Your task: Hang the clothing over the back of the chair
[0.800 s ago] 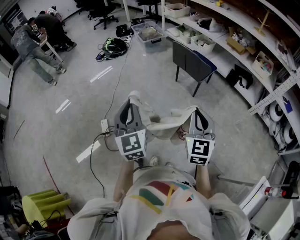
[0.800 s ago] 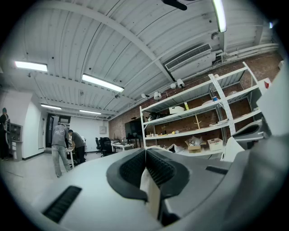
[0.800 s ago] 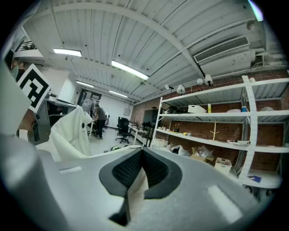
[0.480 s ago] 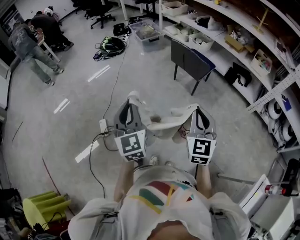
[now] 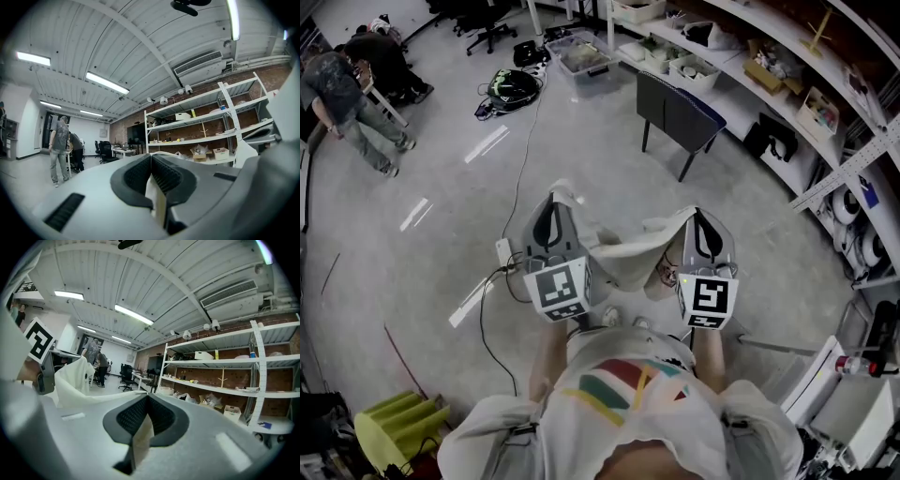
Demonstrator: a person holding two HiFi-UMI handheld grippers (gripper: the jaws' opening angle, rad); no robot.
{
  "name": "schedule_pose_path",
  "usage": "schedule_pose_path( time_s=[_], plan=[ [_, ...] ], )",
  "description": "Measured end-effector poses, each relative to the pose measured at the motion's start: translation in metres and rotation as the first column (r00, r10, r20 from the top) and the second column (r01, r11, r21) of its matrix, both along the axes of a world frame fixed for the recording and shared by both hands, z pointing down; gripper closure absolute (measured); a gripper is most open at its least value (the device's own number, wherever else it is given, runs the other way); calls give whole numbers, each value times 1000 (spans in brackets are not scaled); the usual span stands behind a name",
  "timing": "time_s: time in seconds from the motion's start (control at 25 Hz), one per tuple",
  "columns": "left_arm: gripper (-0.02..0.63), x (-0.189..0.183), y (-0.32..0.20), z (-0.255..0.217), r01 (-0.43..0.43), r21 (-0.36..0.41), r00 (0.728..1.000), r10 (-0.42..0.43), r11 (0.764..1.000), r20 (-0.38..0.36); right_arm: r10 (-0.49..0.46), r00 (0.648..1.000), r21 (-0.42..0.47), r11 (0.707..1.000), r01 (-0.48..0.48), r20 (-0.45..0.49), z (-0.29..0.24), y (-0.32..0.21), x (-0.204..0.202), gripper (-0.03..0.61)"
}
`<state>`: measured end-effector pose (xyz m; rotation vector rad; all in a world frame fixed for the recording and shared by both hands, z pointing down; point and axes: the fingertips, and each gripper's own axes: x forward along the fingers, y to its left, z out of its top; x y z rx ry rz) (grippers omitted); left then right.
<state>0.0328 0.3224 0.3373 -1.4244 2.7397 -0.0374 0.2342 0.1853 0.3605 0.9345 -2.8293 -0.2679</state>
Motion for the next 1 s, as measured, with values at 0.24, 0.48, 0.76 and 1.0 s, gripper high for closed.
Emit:
schedule_pose_path(
  time_s=[0.24,0.48,0.76,1.0],
  plan=[
    [600,-25,8,-4,-33,21,999,33,999,13,26,1000,6,1000,-26,-9,0,6,-18,571],
    [600,-52,4,-7,-44,48,999,43,998,6,54,998,4,999,-54,-15,0,0,-34,571],
    [600,-72,-31,4,-18,-5,1000,18,1000,-6,56,998,-2,998,-56,-21,4,-31,-49,571],
    [600,-97,-71,16,-12,-18,1000,12,1000,-5,69,998,20,997,-69,15,8,-83,-74,572]
  ],
)
